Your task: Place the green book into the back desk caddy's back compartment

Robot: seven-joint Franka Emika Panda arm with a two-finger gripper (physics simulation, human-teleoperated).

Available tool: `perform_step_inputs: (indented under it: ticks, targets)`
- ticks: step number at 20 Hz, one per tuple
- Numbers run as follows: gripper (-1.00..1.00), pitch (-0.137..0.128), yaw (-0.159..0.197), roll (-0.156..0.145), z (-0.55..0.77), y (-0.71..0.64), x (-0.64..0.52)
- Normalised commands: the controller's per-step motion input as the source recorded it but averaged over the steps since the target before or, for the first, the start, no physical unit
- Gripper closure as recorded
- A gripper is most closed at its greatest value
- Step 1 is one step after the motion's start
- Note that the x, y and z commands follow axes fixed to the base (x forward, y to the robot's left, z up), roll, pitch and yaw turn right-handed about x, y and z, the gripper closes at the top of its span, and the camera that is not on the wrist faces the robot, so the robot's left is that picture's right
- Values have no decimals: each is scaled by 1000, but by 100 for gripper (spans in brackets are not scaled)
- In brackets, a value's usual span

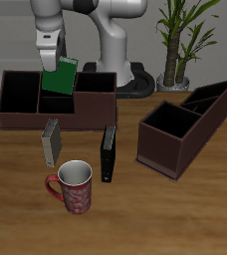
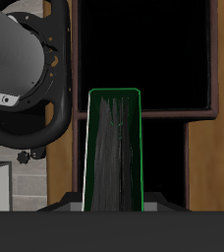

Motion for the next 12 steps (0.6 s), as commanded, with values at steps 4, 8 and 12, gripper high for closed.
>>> perform_step_inputs:
  ticks: [4,8,12]
  targets:
    - [100,6,0,-10,-59,-51,-18]
    - [100,13,-18,-19,-113,-77,-60]
    - [100,30,14,9,-151,9,-76]
